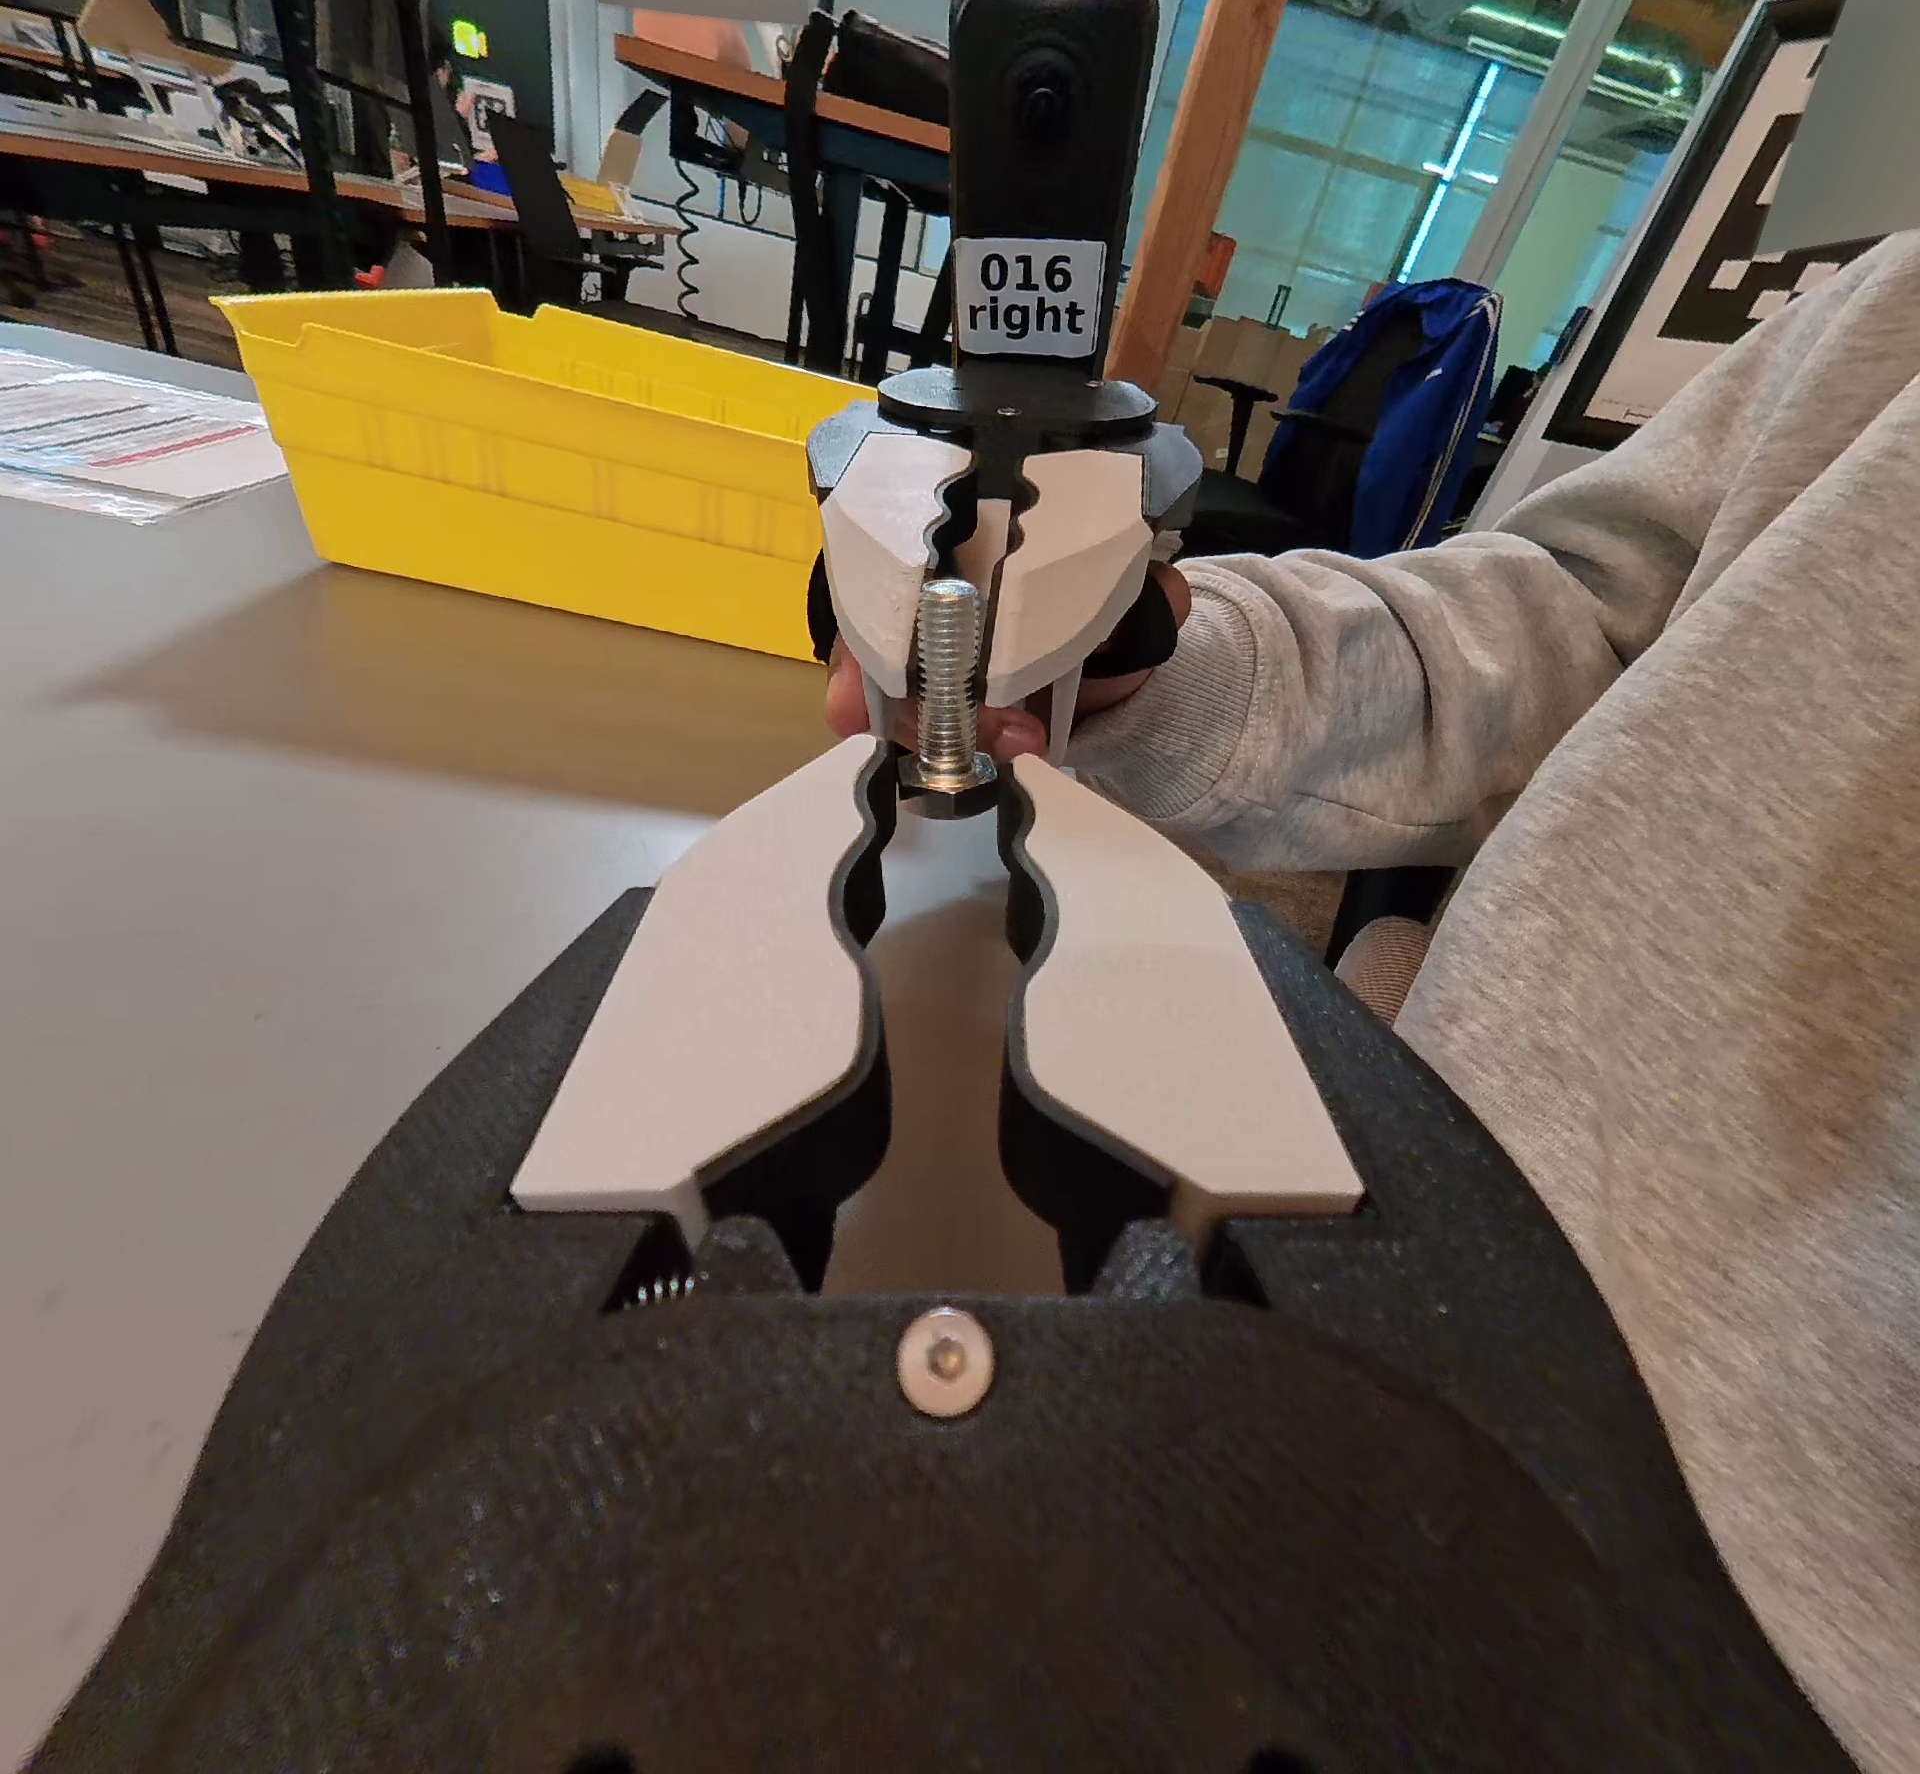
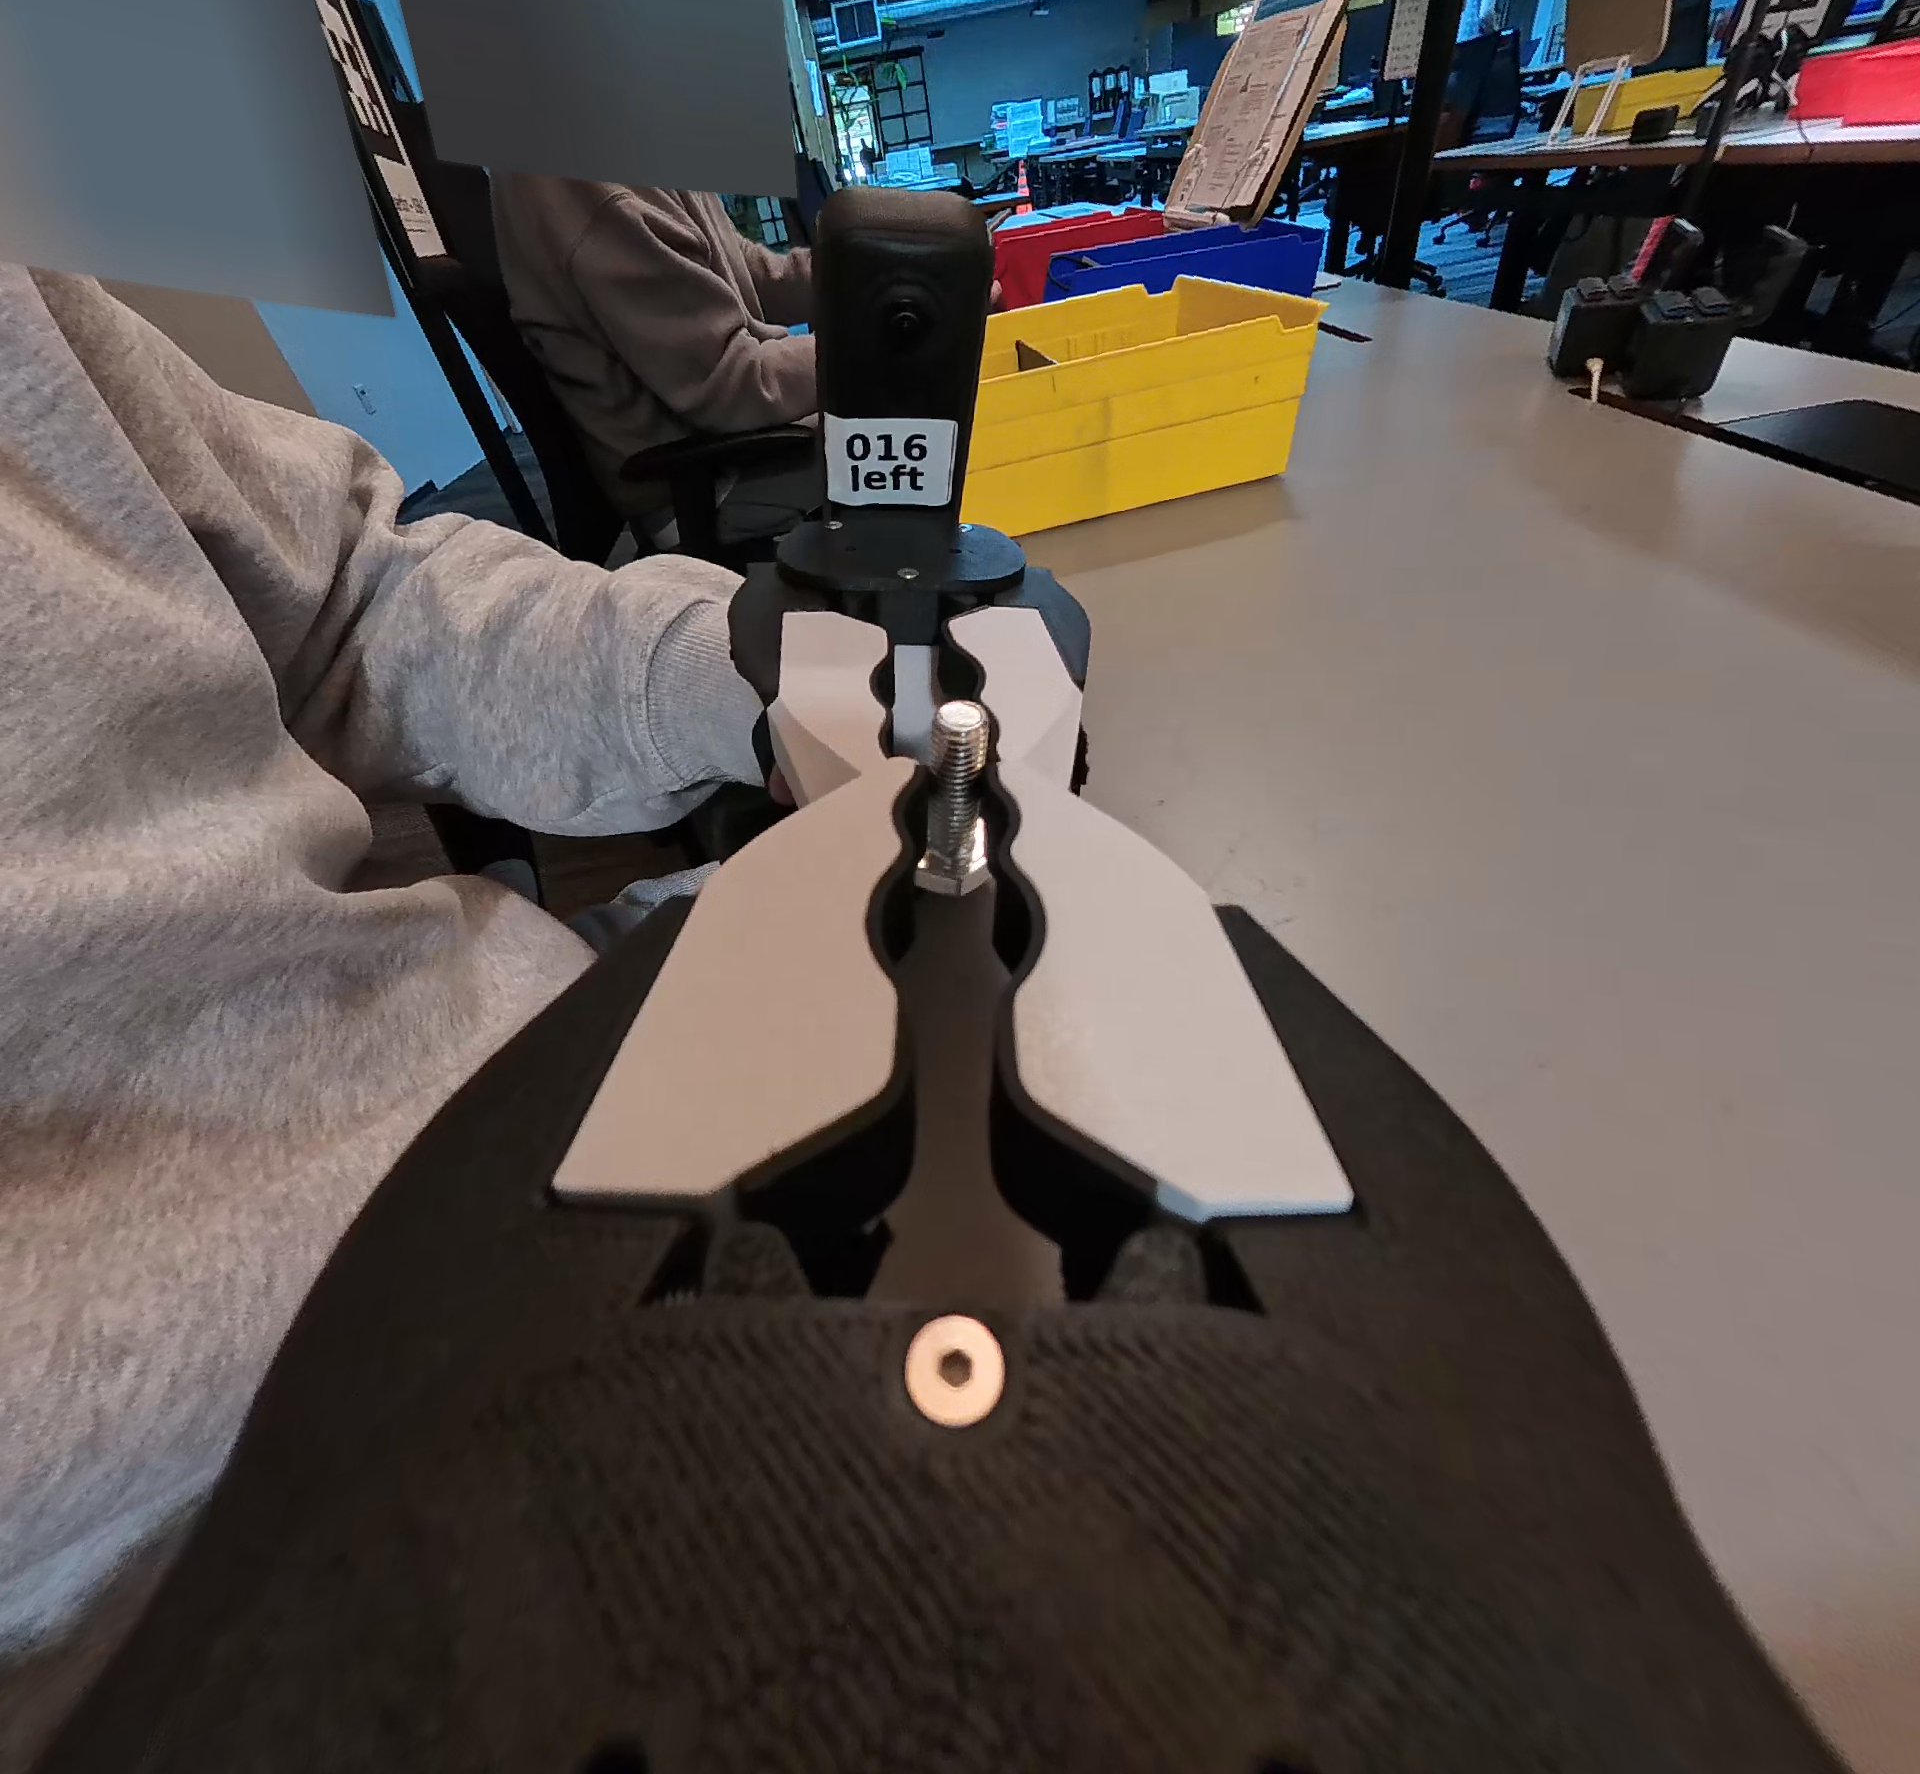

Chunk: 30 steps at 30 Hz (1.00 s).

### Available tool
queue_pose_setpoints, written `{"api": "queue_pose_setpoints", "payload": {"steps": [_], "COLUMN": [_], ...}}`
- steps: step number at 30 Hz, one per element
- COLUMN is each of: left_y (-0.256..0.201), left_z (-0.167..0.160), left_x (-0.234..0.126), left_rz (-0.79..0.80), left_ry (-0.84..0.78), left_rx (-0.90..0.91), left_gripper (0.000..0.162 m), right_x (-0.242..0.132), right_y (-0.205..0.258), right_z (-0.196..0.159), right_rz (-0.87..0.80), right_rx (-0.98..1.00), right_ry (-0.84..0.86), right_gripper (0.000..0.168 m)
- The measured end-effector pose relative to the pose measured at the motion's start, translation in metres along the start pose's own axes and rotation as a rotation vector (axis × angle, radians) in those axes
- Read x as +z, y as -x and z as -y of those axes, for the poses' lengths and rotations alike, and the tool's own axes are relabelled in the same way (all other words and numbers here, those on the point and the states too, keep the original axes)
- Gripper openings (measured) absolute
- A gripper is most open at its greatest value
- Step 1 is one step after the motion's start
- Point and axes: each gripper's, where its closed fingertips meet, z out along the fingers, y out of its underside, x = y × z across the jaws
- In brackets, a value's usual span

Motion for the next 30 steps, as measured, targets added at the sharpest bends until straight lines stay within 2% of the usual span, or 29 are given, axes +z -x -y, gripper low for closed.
{"api": "queue_pose_setpoints", "payload": {"steps": [6, 30], "left_y": [0.0017, 0.0022], "left_z": [0.0019, 0.0060], "left_x": [0.0002, 0.0006], "left_rz": [0.010, 0.020], "left_ry": [-0.019, -0.053], "left_rx": [-0.015, -0.001], "left_gripper": [0.024, 0.019], "right_x": [-0.0004, -0.0005], "right_y": [0.0000, -0.0022], "right_z": [0.0021, 0.0074], "right_rz": [-0.009, -0.041], "right_rx": [-0.014, -0.031], "right_ry": [-0.011, -0.048], "right_gripper": [0.010, 0.010]}}
